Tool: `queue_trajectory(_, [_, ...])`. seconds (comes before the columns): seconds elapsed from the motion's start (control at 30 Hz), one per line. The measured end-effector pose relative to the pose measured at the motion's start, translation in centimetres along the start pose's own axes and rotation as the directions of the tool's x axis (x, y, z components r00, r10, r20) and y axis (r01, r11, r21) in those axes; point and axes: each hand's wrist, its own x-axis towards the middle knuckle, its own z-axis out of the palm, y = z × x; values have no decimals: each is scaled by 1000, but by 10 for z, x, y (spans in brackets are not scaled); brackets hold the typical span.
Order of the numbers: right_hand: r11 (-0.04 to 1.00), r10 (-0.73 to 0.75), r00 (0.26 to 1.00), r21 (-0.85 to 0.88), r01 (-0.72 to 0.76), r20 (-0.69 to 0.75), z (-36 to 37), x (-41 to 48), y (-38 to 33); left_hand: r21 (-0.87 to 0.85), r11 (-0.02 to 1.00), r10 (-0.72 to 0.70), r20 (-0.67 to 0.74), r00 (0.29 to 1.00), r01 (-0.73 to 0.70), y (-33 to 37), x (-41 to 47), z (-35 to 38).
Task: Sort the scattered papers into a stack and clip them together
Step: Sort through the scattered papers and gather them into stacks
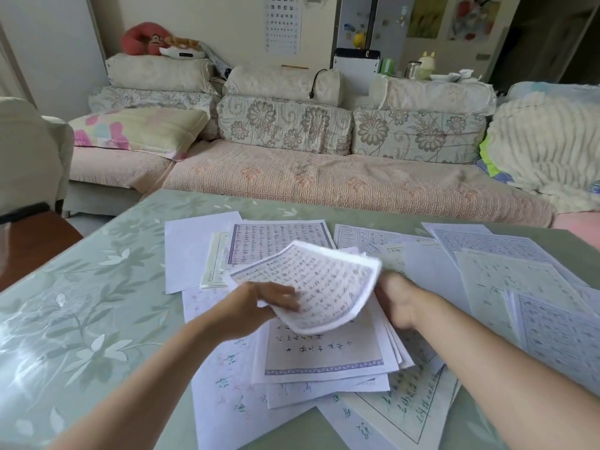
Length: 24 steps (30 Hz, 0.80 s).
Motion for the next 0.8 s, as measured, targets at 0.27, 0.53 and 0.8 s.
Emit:
queue_trajectory(0.27, [979, 92, 968, -200, -45, 233, -12, -12, -4, 118, 992, -61, 191, 980, 39, 20, 4, 19])
queue_trajectory(0.53, [955, -183, 972, -207, 211, 145, -14, -5, 0, -393, 841, -507, -330, 796, 372, 31, 7, 0])
queue_trajectory(0.8, [950, -253, 929, -113, 292, 271, -1, -14, -4, -739, 585, -661, -198, 723, 333, 25, 15, -3])
